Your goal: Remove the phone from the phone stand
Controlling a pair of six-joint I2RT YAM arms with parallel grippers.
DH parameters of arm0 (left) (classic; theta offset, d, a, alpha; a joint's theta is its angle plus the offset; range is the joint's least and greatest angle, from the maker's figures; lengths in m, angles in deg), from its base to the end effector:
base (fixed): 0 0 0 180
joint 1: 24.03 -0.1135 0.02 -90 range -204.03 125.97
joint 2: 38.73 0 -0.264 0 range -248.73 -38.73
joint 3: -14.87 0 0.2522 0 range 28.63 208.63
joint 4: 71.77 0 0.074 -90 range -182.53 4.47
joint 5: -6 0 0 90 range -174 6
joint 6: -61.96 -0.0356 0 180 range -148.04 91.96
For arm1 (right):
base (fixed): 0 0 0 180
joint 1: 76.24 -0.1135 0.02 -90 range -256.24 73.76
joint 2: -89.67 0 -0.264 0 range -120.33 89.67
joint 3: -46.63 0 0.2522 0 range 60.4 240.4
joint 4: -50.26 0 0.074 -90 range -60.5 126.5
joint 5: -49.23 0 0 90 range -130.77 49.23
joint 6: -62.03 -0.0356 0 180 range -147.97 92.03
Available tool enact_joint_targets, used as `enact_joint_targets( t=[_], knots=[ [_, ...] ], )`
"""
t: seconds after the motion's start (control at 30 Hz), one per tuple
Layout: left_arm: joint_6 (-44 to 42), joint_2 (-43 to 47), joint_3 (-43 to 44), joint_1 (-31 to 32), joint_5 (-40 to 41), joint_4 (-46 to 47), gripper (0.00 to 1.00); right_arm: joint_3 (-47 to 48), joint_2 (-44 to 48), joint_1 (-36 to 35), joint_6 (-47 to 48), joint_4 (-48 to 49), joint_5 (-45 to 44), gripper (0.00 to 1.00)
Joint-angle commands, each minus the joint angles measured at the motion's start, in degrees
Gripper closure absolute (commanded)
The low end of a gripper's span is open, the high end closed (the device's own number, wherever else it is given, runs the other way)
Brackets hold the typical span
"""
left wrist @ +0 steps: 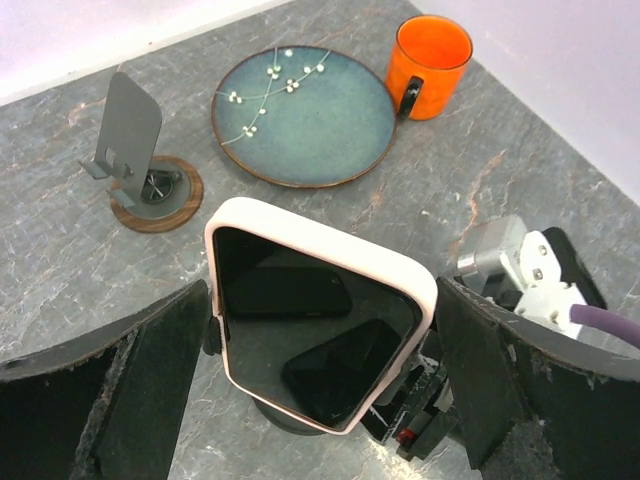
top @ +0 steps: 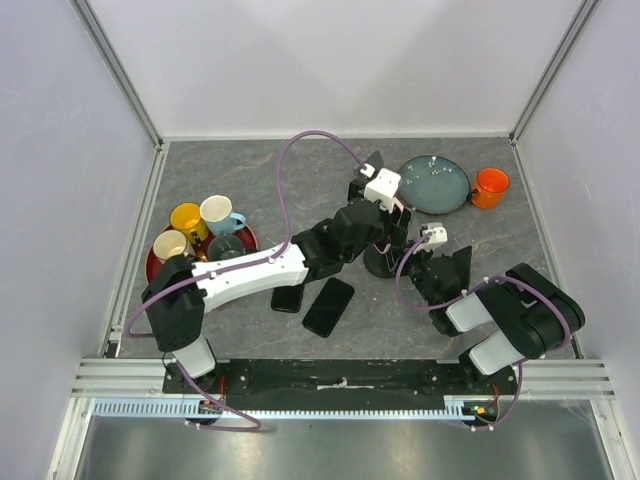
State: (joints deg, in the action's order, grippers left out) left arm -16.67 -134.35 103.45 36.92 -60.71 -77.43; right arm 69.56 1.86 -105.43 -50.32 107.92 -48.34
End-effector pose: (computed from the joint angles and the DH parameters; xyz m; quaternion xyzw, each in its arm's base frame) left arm 0.2067 -0.3431 0.3219 0.2063 0.7473 -0.2337 0.5869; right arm 0.1991 0.1058 0.1352 -0.0011 0.7499 0.2422 0.6157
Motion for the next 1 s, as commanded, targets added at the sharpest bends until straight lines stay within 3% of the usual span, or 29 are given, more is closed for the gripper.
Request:
enact_joint_targets(
  t=[0.0, 0.33, 0.67, 0.97],
  knots=[
    [-2.3, -2.0, 3.0, 0.2, 2.3, -1.3, 0.01, 0.3, -0.7, -0.3, -1.6, -3.6, -1.2, 1.00],
    [-2.9, -3.3, 3.2, 0.0, 4.9, 0.1, 0.10, 0.4, -1.7, -0.3, -1.7, -2.7, 0.0, 1.00],
    [-2.8, 1.7, -0.8, -3.7, -11.2, 1.5, 0.04, 0.6, -2.7, -0.3, -1.7, -1.3, 2.2, 1.00],
    [-3.5, 4.3, -3.4, -5.7, -14.0, 0.9, 0.01, 0.7, -3.0, -0.3, -1.6, -0.9, 2.8, 1.00]
  ],
)
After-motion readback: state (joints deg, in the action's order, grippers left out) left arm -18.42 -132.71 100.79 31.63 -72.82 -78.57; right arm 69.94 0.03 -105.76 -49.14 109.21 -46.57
